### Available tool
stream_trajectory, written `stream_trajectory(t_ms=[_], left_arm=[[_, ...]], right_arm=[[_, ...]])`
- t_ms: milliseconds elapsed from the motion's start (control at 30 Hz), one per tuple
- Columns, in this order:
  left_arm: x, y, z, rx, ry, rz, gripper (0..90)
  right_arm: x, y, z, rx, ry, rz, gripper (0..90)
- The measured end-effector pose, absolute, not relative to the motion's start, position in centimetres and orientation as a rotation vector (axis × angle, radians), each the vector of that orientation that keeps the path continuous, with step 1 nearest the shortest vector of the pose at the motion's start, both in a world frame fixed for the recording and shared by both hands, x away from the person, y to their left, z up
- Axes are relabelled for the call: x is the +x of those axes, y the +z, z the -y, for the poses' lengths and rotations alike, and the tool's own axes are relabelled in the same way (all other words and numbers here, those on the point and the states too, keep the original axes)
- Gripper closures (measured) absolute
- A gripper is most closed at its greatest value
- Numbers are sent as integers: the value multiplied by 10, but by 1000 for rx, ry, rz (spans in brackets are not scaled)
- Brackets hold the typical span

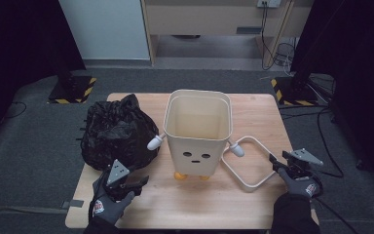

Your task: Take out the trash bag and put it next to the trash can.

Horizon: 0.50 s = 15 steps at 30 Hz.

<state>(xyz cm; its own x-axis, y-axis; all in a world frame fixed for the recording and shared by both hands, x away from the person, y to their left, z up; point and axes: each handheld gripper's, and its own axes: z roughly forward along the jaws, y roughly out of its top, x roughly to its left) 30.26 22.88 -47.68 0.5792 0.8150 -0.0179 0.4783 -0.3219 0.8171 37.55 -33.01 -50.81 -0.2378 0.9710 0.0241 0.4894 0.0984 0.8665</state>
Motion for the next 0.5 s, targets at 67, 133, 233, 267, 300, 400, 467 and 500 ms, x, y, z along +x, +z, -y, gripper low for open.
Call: stream_trajectory(t_ms=[67, 133, 233, 267, 300, 400, 467, 500], left_arm=[[303, -483, -230, 1996, 501, -1052, 320], [303, -487, -231, 2013, 491, -1062, 317], [304, -495, -231, 2041, 471, -1084, 311], [304, -497, -231, 2048, 463, -1089, 309], [304, -499, -230, 2054, 454, -1094, 307], [304, -507, -228, 2087, 433, -1114, 304], [304, -511, -226, 2115, 425, -1113, 304], [305, -512, -226, 2121, 425, -1114, 304]], right_arm=[[376, -508, 330, 1427, 1065, -1802, 424], [376, -509, 329, 1429, 1078, -1806, 428], [377, -509, 328, 1416, 1066, -1824, 436], [377, -509, 328, 1424, 1064, -1824, 440], [377, -510, 328, 1426, 1062, -1826, 444], [378, -512, 329, 1428, 1056, -1829, 462], [378, -513, 330, 1433, 1049, -1838, 479], [379, -514, 330, 1439, 1046, -1841, 486]])
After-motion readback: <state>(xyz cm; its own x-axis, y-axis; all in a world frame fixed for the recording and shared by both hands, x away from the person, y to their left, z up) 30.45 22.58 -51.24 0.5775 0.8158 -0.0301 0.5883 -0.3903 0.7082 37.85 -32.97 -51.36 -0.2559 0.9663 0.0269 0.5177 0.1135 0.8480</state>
